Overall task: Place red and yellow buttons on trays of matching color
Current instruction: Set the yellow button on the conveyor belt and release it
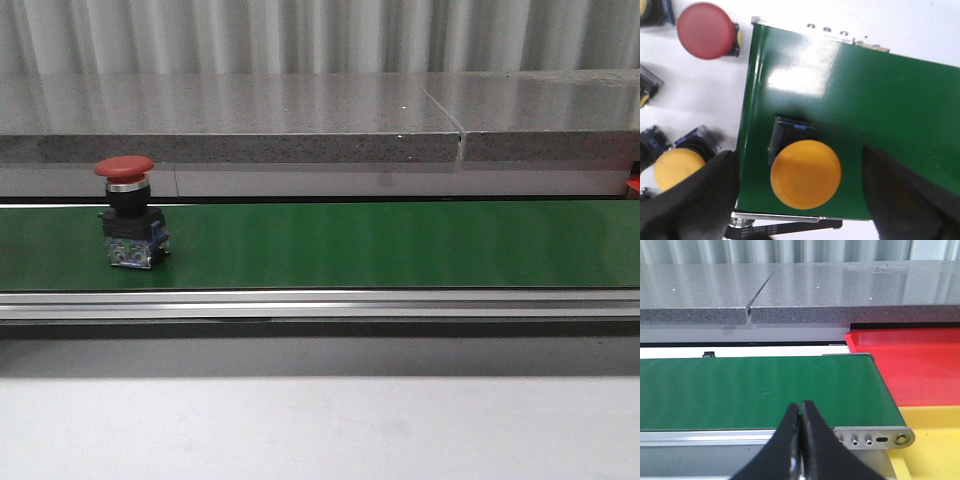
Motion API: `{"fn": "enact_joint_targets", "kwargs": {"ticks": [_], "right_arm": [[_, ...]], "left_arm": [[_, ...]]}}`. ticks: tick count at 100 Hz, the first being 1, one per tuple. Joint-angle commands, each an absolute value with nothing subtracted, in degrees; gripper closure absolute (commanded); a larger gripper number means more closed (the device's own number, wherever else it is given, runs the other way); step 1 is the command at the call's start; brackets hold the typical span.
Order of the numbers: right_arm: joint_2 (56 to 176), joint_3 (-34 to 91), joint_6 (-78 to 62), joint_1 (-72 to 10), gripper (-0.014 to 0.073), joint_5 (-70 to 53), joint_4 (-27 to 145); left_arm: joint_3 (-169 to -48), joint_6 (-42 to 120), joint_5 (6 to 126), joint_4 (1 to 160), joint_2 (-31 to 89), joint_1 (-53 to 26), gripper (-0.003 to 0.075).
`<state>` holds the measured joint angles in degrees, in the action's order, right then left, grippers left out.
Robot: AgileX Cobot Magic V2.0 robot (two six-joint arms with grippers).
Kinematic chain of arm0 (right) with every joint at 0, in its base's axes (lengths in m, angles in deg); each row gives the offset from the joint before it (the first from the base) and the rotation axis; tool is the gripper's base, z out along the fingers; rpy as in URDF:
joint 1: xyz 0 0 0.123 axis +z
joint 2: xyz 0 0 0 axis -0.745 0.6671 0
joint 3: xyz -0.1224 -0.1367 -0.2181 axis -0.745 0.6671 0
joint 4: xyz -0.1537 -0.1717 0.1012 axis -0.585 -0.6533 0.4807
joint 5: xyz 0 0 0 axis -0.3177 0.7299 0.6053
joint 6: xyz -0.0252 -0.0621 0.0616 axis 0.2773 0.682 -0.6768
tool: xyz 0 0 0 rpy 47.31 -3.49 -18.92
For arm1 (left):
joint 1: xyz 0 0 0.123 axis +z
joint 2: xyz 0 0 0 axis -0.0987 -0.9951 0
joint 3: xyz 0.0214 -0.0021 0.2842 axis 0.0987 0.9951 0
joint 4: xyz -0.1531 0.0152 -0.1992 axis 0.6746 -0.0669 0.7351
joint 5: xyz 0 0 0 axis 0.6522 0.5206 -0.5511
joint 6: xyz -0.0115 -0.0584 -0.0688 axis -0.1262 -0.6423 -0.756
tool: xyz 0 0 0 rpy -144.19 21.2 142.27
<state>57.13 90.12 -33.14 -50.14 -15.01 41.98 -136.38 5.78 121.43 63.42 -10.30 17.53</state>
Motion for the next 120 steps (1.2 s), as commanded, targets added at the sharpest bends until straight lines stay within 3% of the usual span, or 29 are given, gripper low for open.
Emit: {"fn": "enact_joint_targets", "kwargs": {"ticks": [1,6,13,32,35,80,120], "right_arm": [[56.52,89.29,-32.57,-50.26,0.0661,-19.20,41.18],[56.52,89.29,-32.57,-50.26,0.0661,-19.20,41.18],[56.52,89.29,-32.57,-50.26,0.0661,-19.20,41.18],[56.52,89.29,-32.57,-50.26,0.0661,-19.20,41.18],[56.52,89.29,-32.57,-50.26,0.0661,-19.20,41.18],[56.52,89.29,-32.57,-50.26,0.0661,-19.20,41.18],[56.57,88.06,-32.57,-49.98,0.0661,-18.58,41.18]], "left_arm": [[-137.65,6.61,118.73,65.09,-4.55,15.86,0.0209],[-136.62,7.14,117.47,65.09,-2.58,14.64,0.0220],[-134.27,7.29,115.05,64.98,0.61,12.64,0.0290],[-125.87,7.66,107.40,64.53,10.23,6.75,0.0704],[-124.40,7.66,106.32,64.41,11.60,5.88,0.0740],[-108.96,6.92,96.73,60.47,31.03,-3.88,0.0741],[-91.31,6.92,92.11,61.59,53.65,-4.93,0.0741]]}}
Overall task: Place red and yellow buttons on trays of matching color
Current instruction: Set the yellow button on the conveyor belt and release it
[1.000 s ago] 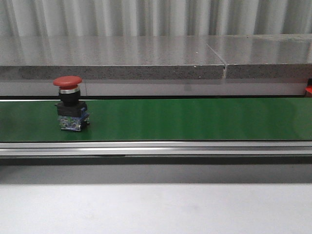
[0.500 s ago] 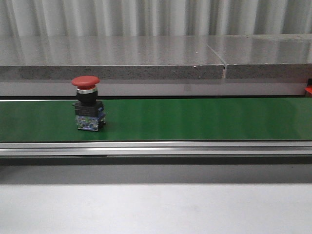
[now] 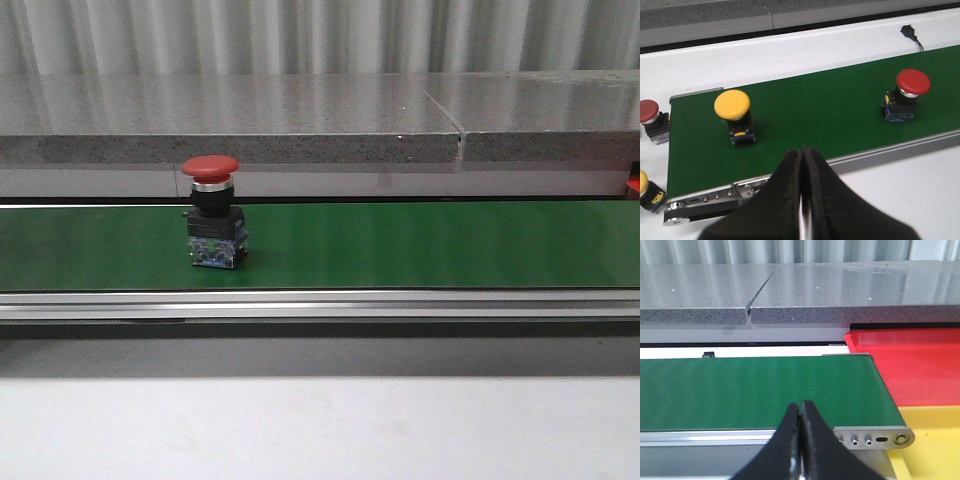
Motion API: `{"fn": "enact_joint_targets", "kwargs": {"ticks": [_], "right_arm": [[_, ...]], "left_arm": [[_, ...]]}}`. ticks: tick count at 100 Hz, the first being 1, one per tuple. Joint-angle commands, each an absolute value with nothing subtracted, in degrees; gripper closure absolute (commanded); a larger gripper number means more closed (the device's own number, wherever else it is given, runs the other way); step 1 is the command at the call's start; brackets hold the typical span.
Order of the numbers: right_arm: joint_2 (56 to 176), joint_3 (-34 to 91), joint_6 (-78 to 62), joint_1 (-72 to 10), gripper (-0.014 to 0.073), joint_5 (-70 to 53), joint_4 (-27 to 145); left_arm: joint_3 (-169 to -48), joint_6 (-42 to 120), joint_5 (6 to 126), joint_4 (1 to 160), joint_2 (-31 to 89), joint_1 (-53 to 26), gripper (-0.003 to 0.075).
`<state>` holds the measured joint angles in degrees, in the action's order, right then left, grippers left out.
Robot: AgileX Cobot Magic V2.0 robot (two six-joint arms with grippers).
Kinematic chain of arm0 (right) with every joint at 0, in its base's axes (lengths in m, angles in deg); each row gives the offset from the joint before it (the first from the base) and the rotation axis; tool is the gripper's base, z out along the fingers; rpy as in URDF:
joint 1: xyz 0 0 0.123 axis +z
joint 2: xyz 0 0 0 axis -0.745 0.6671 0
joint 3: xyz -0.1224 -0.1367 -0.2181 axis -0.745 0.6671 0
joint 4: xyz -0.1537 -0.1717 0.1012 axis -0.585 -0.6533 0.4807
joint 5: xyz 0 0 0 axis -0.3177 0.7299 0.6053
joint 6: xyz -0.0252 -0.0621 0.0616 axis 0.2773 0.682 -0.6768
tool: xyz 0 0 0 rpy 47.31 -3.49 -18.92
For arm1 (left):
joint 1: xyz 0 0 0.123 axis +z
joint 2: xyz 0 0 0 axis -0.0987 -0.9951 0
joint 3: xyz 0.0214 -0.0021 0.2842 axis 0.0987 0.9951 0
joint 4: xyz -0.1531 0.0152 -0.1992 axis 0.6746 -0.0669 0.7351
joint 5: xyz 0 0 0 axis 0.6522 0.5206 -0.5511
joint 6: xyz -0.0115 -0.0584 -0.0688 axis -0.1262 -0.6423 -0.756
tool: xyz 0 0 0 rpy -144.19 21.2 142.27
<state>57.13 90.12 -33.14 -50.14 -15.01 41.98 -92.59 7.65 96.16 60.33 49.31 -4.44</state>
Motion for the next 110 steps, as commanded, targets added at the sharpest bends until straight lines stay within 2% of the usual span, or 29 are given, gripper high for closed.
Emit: {"fn": "enact_joint_targets", "kwargs": {"ticks": [1,26,49,93,102,110], "right_arm": [[56.67,87.93,-32.57,-49.92,0.0661,-18.44,41.18],[63.31,79.53,-32.57,-49.42,0.0661,-14.12,41.18],[74.84,67.95,-32.57,-48.89,0.0661,-3.51,41.18],[98.20,50.94,-32.51,-36.30,0.0656,3.64,41.18],[102.94,46.94,-32.51,-33.14,0.0582,7.30,41.31],[107.28,43.68,-32.51,-30.92,0.0418,10.23,42.25]], "left_arm": [[-90.69,6.92,92.11,61.59,54.07,-4.93,0.0741],[-84.06,6.92,92.18,61.59,65.60,-4.93,0.0741],[-83.79,6.92,92.72,61.59,68.53,-4.93,0.0741],[-83.79,6.92,92.72,61.59,68.53,-4.93,0.0741],[-83.79,6.92,92.72,61.59,68.53,-4.93,0.0741],[-83.79,6.92,92.72,61.59,68.53,-4.93,0.0741]]}}
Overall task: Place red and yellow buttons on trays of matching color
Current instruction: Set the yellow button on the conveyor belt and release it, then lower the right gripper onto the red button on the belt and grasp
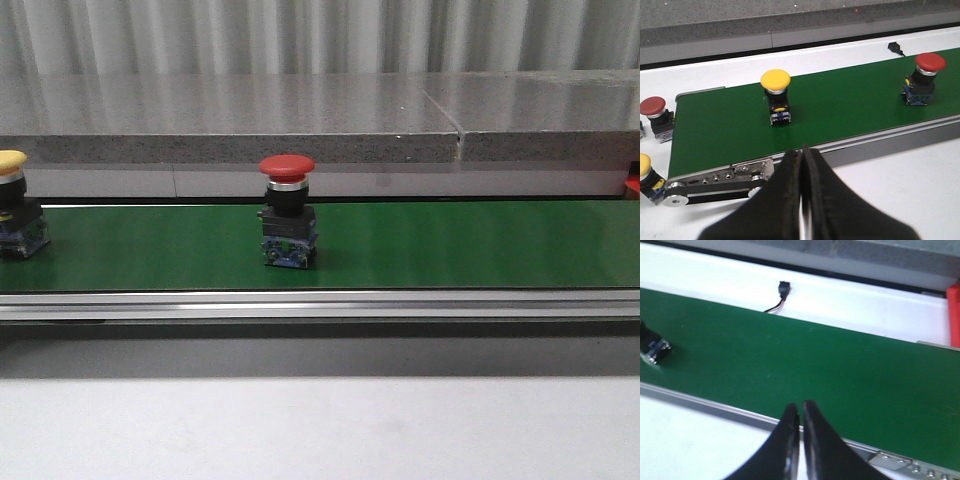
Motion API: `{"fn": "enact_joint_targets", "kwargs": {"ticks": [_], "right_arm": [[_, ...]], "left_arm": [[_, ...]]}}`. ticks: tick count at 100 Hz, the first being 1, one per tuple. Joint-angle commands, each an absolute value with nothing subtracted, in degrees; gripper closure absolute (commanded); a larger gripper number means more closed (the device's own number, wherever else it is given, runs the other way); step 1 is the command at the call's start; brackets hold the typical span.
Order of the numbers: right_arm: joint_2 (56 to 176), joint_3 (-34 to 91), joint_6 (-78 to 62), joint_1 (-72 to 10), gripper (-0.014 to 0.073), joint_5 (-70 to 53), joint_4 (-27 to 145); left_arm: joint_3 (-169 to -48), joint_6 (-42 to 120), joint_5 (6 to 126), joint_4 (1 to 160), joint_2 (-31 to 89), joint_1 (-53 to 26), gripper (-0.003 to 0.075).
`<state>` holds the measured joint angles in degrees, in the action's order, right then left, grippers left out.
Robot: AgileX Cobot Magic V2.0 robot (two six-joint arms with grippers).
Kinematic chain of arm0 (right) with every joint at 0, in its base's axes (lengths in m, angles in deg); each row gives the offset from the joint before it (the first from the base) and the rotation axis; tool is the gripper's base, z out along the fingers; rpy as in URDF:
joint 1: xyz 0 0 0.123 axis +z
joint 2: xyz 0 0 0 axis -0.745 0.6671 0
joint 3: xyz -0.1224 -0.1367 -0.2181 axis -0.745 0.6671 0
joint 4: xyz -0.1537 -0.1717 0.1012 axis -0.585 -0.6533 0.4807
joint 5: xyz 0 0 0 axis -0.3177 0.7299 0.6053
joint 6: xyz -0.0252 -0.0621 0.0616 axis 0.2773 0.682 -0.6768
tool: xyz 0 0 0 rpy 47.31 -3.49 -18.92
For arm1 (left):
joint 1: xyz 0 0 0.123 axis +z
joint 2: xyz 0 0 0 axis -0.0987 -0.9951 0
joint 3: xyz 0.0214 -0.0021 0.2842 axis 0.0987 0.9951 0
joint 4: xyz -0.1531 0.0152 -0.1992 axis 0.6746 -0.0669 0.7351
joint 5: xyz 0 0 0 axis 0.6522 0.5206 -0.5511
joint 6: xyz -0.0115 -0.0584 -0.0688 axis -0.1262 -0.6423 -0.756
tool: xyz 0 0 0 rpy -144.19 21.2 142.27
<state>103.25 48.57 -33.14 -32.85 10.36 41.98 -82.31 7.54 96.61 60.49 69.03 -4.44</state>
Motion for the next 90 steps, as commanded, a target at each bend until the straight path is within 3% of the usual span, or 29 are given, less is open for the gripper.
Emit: {"fn": "enact_joint_targets", "kwargs": {"ticks": [1,14,23,46,90], "right_arm": [[108.04,43.10,-32.51,-30.55,0.0400,10.47,42.36],[114.26,38.09,-32.51,-27.07,0.0091,13.76,42.80],[118.48,34.46,-32.51,-24.75,-0.0001,15.80,42.80],[129.81,23.55,-31.87,-21.08,0.0001,26.63,43.35],[146.18,9.20,-13.75,-20.02,0.0001,35.31,51.58]], "left_arm": [[-83.79,6.92,92.72,61.59,68.53,-4.93,0.0741],[-83.79,6.92,92.72,61.59,68.53,-4.93,0.0741],[-83.79,6.92,92.72,61.59,68.53,-4.93,0.0741],[-83.79,6.92,92.72,61.59,68.53,-4.93,0.0741],[-83.79,6.92,92.72,61.59,68.53,-4.93,0.0741]]}}
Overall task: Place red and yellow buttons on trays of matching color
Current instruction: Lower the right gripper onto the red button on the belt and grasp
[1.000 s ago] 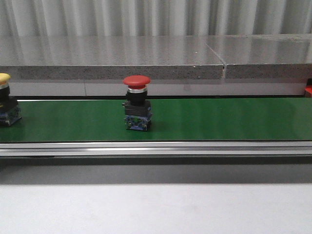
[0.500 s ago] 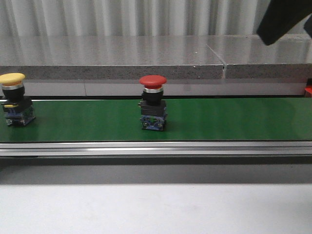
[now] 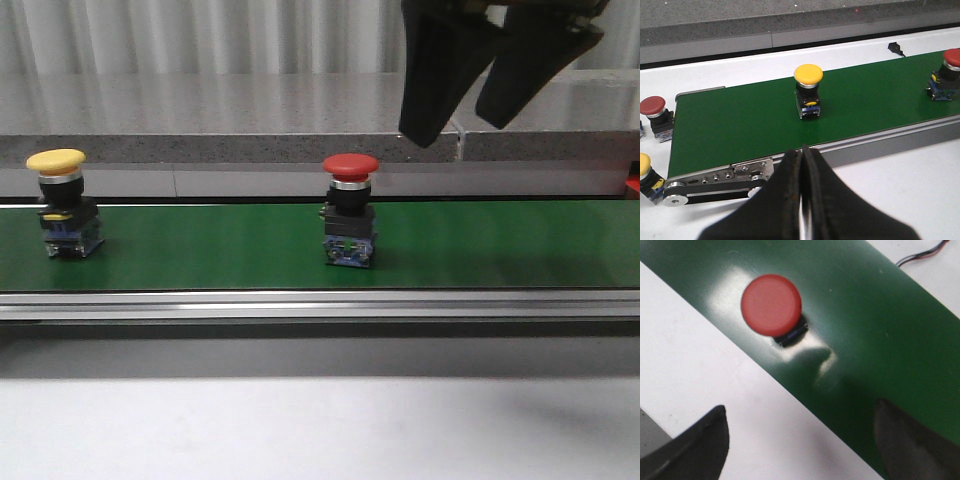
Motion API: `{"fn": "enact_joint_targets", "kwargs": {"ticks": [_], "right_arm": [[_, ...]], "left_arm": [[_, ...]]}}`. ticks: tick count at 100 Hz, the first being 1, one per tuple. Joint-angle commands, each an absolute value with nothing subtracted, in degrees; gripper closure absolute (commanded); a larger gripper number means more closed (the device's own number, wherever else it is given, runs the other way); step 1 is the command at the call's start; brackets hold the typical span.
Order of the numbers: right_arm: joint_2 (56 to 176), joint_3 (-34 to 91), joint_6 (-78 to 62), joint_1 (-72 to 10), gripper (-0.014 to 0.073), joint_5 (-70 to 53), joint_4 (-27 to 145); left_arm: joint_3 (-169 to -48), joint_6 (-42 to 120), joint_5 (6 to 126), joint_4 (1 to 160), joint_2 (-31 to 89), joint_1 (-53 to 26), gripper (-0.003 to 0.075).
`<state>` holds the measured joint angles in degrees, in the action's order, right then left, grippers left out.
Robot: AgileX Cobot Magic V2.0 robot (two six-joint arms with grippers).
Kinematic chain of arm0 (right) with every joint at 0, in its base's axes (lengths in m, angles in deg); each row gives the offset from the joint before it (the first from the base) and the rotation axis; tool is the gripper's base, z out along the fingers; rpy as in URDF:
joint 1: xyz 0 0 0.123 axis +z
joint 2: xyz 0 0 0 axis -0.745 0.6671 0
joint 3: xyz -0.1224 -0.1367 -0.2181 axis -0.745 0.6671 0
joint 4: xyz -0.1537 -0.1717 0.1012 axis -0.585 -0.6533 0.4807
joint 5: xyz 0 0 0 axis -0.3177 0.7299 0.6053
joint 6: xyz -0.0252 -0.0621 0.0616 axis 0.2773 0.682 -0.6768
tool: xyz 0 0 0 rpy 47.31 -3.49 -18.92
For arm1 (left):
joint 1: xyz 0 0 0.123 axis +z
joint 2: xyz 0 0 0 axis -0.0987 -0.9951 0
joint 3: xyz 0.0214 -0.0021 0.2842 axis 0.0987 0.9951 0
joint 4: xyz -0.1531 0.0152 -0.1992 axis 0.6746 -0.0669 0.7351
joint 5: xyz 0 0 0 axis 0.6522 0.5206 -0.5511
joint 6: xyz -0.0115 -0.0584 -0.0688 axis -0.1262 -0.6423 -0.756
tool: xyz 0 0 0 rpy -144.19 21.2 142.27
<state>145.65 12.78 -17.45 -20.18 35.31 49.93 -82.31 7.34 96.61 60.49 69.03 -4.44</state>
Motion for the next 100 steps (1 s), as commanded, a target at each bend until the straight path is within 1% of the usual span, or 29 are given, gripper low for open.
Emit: {"fn": "enact_joint_targets", "kwargs": {"ticks": [1,30,42,49,54,59,64,68,69,70,73,78,85,100], "right_arm": [[146.37,9.10,-13.39,-20.02,0.0001,35.49,51.76],[152.78,5.86,-12.44,-20.02,0.0001,33.62,52.63],[154.13,5.76,-12.44,-20.02,0.0011,29.45,52.63],[154.52,5.76,-12.44,-20.02,0.0074,27.69,52.63],[154.57,5.76,-12.50,-20.02,0.0152,27.35,52.63],[154.64,5.76,-12.50,-20.02,0.0257,27.23,52.63],[154.64,5.76,-12.50,-20.02,0.0342,27.28,52.63],[154.64,5.76,-12.50,-20.08,0.0395,27.06,52.63],[154.64,5.76,-12.50,-20.08,0.0423,26.87,52.63],[154.64,5.76,-12.50,-20.08,0.0423,26.87,52.63],[154.64,5.76,-12.50,-20.08,0.0463,26.56,52.63],[154.64,5.76,-12.50,-20.08,0.0505,26.46,52.63],[154.58,5.70,-12.57,-20.08,0.0536,27.36,52.61],[152.58,5.71,-15.22,-21.98,0.0542,25.81,52.67]], "left_arm": [[-83.79,6.92,92.72,61.59,68.53,-4.93,0.0741],[-83.79,6.92,92.72,61.59,68.53,-4.93,0.0741],[-83.79,6.92,92.72,61.59,68.53,-4.93,0.0741],[-83.79,6.92,92.72,61.59,68.53,-4.93,0.0741],[-83.79,6.92,92.72,61.59,68.53,-4.93,0.0741],[-83.79,6.92,92.72,61.59,68.53,-4.93,0.0741],[-83.79,6.92,92.72,61.59,68.53,-4.93,0.0741],[-83.79,6.92,92.72,61.59,68.53,-4.93,0.0741],[-83.79,6.92,92.72,61.59,68.53,-4.93,0.0741],[-83.79,6.92,92.72,61.59,68.53,-4.93,0.0741],[-83.79,6.92,92.72,61.59,68.53,-4.93,0.0741],[-83.79,6.92,92.72,61.59,68.53,-4.93,0.0741],[-83.79,6.92,92.72,61.59,68.53,-4.93,0.0741],[-83.79,6.92,92.72,61.59,68.53,-4.93,0.0741]]}}
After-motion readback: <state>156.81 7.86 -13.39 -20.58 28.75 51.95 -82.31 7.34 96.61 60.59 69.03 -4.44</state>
